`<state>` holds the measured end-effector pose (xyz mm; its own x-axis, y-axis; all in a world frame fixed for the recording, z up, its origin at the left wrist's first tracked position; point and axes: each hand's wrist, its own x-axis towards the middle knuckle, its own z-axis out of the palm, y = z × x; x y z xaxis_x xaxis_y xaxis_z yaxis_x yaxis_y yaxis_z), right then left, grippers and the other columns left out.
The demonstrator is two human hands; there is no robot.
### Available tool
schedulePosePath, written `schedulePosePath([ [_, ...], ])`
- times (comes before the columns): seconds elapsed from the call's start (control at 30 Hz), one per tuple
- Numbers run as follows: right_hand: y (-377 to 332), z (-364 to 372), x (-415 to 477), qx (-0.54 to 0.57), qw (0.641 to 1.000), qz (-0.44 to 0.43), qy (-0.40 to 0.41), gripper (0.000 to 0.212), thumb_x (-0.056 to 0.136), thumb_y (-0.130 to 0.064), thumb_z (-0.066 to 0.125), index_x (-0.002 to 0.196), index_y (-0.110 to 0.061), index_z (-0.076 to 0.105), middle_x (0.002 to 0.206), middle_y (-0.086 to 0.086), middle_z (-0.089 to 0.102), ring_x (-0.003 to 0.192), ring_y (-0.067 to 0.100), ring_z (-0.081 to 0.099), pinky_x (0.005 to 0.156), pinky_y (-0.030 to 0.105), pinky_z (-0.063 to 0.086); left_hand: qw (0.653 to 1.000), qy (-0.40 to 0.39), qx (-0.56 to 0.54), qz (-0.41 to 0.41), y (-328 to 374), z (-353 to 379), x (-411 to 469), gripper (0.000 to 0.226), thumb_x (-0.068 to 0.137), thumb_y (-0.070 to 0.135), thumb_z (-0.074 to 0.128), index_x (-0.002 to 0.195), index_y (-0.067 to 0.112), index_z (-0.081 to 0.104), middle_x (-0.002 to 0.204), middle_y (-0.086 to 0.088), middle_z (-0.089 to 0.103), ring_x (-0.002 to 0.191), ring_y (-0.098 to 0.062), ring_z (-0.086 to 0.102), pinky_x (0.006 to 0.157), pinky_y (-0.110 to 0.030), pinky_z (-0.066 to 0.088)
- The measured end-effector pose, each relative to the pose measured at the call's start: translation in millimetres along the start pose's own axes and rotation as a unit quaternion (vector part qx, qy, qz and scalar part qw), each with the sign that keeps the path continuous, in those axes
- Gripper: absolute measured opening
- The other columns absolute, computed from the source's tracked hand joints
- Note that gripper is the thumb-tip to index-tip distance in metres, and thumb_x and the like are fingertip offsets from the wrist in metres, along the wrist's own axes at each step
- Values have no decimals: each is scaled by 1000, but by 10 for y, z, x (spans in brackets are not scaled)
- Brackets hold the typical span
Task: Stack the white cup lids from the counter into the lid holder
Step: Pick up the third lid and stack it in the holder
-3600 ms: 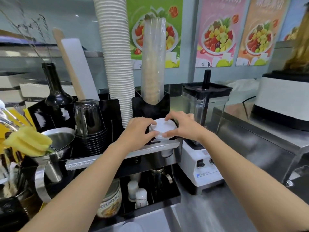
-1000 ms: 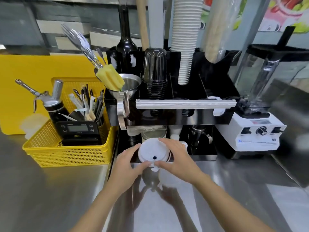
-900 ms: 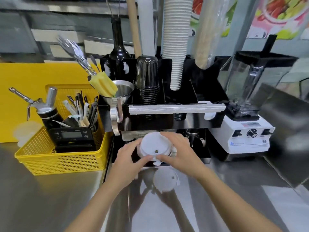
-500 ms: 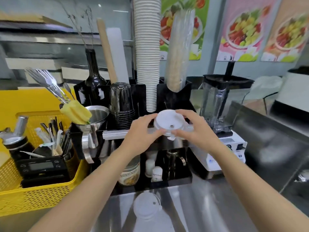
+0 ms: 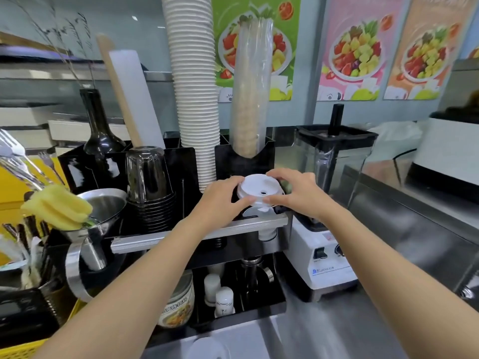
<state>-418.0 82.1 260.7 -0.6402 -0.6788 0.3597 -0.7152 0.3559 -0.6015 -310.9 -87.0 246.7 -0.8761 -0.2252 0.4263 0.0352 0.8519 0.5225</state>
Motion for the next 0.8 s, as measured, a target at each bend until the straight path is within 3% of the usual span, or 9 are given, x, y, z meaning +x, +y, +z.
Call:
schedulePosePath([
  [0.17,129,66,128,-56,998,-36,-18,44,73,-48,66,114,-35,52,118,-11,56,115,17,31,90,31,17,998,1,55,35,-48,35,44,49,86,41,56,128,16,47,124,-3,57,119,-23,45,102,-37,30],
  [0.3,121,36,143,-57,998,-33,-25,50,79,-37,65,125,-34,44,117,-5,59,114,14,29,96,29,12,989,-17,131,73,-104,112,79,46,87,42,53,125,15,50,125,-3,57,126,-21,40,105,-34,22],
  [0.47,71,135,101,-163,981,-86,-56,45,84,-39,59,126,-28,49,129,-7,55,124,9,34,102,34,10,971,-61,210,99,-150,140,76,40,91,47,42,115,20,58,128,2,57,135,-13,28,109,-30,11],
  [0.67,31,228,-213,-69,994,-87,-12,58,83,-44,59,134,-27,39,138,-7,45,128,8,31,100,26,11,975,-10,199,98,-93,98,-370,62,86,60,39,135,22,39,145,2,40,138,-14,23,111,-29,9],
  [0.8,29,364,-539,-27,988,-145,54,70,76,-55,55,137,-27,34,131,-12,46,121,8,43,100,25,20,978,28,176,105,-123,43,-783,68,81,63,33,135,22,39,144,0,42,136,-15,28,109,-26,11],
])
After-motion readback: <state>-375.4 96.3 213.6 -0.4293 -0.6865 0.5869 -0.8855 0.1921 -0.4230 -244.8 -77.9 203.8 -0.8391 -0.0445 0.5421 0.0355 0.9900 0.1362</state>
